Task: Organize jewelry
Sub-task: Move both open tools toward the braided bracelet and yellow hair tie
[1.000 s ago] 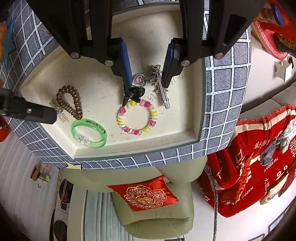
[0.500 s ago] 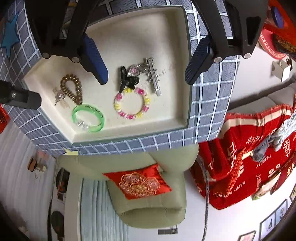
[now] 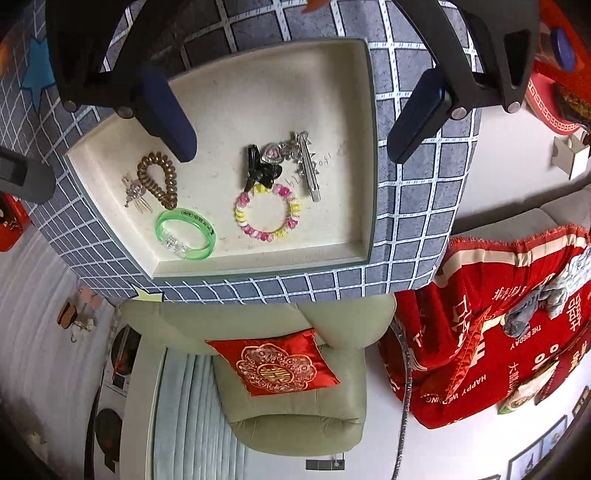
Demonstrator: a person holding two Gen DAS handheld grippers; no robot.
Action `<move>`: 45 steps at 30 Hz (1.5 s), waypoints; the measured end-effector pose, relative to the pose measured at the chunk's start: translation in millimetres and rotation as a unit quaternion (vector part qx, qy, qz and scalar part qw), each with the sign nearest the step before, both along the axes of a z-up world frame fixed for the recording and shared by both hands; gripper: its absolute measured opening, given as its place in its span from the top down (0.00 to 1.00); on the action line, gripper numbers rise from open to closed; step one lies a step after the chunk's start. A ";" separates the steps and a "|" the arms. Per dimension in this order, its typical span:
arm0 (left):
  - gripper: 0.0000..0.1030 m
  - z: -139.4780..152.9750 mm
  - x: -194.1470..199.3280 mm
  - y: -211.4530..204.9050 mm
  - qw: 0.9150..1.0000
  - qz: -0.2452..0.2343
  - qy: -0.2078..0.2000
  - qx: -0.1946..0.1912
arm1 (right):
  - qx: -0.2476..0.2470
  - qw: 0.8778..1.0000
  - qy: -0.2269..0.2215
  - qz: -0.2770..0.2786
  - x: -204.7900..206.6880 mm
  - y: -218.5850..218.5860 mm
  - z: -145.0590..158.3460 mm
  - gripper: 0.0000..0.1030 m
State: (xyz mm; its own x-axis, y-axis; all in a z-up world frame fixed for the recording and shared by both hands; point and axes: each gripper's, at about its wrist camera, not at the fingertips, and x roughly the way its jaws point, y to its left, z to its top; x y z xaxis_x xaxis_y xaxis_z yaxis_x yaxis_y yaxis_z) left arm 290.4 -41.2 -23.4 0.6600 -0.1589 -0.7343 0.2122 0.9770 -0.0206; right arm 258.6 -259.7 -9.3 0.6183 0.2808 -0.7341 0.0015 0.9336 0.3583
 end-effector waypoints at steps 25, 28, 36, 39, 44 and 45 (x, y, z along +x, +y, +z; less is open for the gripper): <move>0.00 -3.0 -100.5 18.8 0.998 -0.039 0.014 0.036 | -0.011 0.999 0.043 0.014 -55.3 4.8 2.2 0.00; 0.00 -11.8 -114.8 22.0 0.998 -0.041 0.032 0.034 | -0.020 0.998 0.060 0.021 -59.9 8.9 -9.2 0.00; 0.00 -23.3 -151.0 11.7 0.996 -0.068 0.066 0.005 | -0.050 0.992 0.104 0.047 -66.2 22.6 -42.4 0.00; 0.00 -27.5 -158.1 6.2 0.995 -0.066 0.078 -0.008 | -0.063 0.990 0.113 0.052 -65.5 27.4 -50.7 0.00; 0.00 -32.4 -163.3 2.0 0.995 -0.044 0.088 -0.030 | -0.093 0.987 0.110 0.068 -62.0 36.2 -57.6 0.06; 0.00 -33.5 -164.0 1.8 0.995 -0.040 0.090 -0.034 | -0.101 0.986 0.108 0.073 -61.3 39.0 -58.7 0.10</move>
State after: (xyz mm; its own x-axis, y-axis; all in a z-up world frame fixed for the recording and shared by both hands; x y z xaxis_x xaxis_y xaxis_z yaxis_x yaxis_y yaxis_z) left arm 126.4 -39.4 -56.9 0.5019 -0.2586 -0.8254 0.2757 0.9523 -0.1307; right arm 197.3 -220.7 -68.0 0.4042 0.1892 -0.8949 -0.0827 0.9819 0.1703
